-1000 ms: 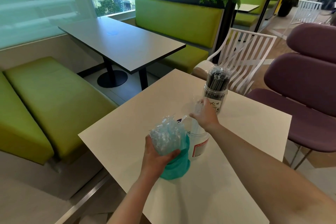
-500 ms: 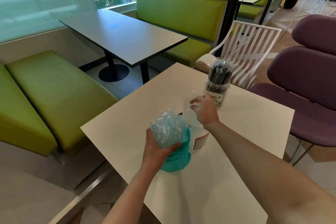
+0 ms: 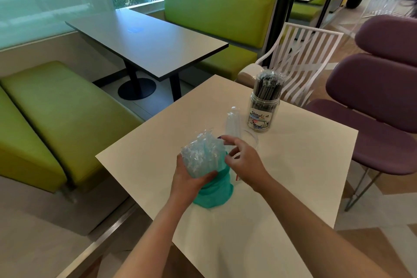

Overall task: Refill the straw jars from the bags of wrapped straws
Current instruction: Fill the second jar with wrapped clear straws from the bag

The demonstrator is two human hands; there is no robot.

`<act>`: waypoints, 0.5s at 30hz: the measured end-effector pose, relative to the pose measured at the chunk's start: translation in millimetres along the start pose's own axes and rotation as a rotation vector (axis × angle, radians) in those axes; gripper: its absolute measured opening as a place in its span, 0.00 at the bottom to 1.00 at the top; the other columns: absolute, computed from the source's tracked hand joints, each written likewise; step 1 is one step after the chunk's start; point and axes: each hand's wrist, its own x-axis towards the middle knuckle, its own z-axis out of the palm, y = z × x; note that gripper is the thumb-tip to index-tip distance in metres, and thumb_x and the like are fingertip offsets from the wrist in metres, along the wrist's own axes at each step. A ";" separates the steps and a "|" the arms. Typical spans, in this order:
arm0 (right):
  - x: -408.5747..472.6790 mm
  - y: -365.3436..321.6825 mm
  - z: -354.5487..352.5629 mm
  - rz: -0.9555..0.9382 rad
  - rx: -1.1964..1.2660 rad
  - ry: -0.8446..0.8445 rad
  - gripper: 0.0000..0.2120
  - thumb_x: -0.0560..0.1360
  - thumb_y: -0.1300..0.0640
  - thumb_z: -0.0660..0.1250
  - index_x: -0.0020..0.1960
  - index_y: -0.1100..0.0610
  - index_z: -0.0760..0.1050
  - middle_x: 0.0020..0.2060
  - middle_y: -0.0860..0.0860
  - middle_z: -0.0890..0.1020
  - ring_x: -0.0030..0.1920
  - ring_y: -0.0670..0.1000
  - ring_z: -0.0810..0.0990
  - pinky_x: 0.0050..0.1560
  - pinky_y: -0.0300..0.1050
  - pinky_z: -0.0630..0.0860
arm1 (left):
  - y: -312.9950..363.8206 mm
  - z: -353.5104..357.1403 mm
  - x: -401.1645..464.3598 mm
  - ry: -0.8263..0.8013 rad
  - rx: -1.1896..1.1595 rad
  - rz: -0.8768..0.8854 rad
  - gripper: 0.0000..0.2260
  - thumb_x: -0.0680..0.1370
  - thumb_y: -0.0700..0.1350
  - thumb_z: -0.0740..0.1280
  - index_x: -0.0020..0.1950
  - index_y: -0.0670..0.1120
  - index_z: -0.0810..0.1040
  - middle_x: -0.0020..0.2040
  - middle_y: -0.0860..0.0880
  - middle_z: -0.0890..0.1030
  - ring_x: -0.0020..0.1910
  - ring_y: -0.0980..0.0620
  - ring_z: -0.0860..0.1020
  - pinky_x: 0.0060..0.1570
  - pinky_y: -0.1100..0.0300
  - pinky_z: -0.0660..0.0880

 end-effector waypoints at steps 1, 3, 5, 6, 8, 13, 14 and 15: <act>-3.5 1.3 1.0 0.022 0.005 -0.063 0.25 0.75 0.64 0.69 0.69 0.51 0.71 0.56 0.42 0.76 0.44 0.44 0.76 0.36 0.29 0.75 | -1.0 -1.4 1.2 -0.019 -0.002 -0.005 0.43 0.59 0.54 0.83 0.67 0.59 0.62 0.60 0.61 0.73 0.60 0.57 0.74 0.51 0.62 0.74; -6.0 6.2 3.7 0.039 -0.031 -0.115 0.26 0.74 0.62 0.71 0.70 0.51 0.70 0.58 0.43 0.75 0.46 0.44 0.77 0.38 0.30 0.75 | -2.6 -4.1 3.8 -0.066 0.000 -0.008 0.45 0.57 0.56 0.83 0.67 0.59 0.62 0.61 0.60 0.74 0.61 0.57 0.74 0.53 0.61 0.75; -6.7 9.5 6.6 0.051 -0.084 -0.099 0.22 0.74 0.59 0.72 0.67 0.54 0.73 0.56 0.46 0.76 0.45 0.45 0.77 0.42 0.31 0.75 | -3.1 -6.9 6.3 -0.110 0.009 -0.014 0.47 0.57 0.56 0.83 0.69 0.58 0.61 0.62 0.60 0.73 0.62 0.56 0.73 0.56 0.59 0.74; -7.0 11.3 8.2 0.053 -0.101 -0.084 0.19 0.74 0.58 0.72 0.64 0.55 0.75 0.54 0.46 0.76 0.44 0.45 0.77 0.42 0.32 0.75 | -2.8 -7.7 6.8 -0.133 0.010 -0.019 0.47 0.57 0.54 0.83 0.69 0.57 0.60 0.62 0.60 0.72 0.63 0.56 0.72 0.56 0.59 0.73; -8.5 11.5 10.4 0.050 -0.121 -0.067 0.16 0.74 0.57 0.72 0.61 0.57 0.76 0.50 0.45 0.74 0.43 0.43 0.75 0.42 0.31 0.74 | -1.6 -7.6 5.9 -0.163 0.005 -0.022 0.48 0.57 0.51 0.85 0.69 0.56 0.59 0.61 0.61 0.71 0.63 0.56 0.71 0.57 0.60 0.71; -10.5 9.3 8.9 0.099 -0.090 -0.108 0.14 0.76 0.56 0.69 0.60 0.53 0.73 0.50 0.46 0.77 0.43 0.42 0.75 0.40 0.31 0.70 | 0.5 -1.5 1.7 -0.088 0.016 -0.011 0.44 0.59 0.53 0.84 0.66 0.56 0.60 0.60 0.60 0.73 0.59 0.58 0.73 0.55 0.60 0.72; -10.3 9.7 7.6 0.113 -0.068 -0.121 0.13 0.77 0.56 0.69 0.60 0.53 0.73 0.50 0.47 0.78 0.44 0.42 0.75 0.41 0.33 0.72 | 1.0 -1.0 1.4 -0.071 0.019 -0.008 0.43 0.60 0.53 0.83 0.66 0.57 0.61 0.59 0.60 0.73 0.58 0.59 0.74 0.55 0.60 0.73; -10.5 10.0 6.1 0.124 -0.045 -0.125 0.13 0.77 0.56 0.69 0.60 0.53 0.73 0.51 0.48 0.78 0.46 0.44 0.76 0.42 0.34 0.72 | 2.1 -0.7 0.6 -0.056 0.017 -0.007 0.42 0.60 0.54 0.83 0.66 0.57 0.61 0.58 0.61 0.73 0.56 0.60 0.74 0.54 0.60 0.73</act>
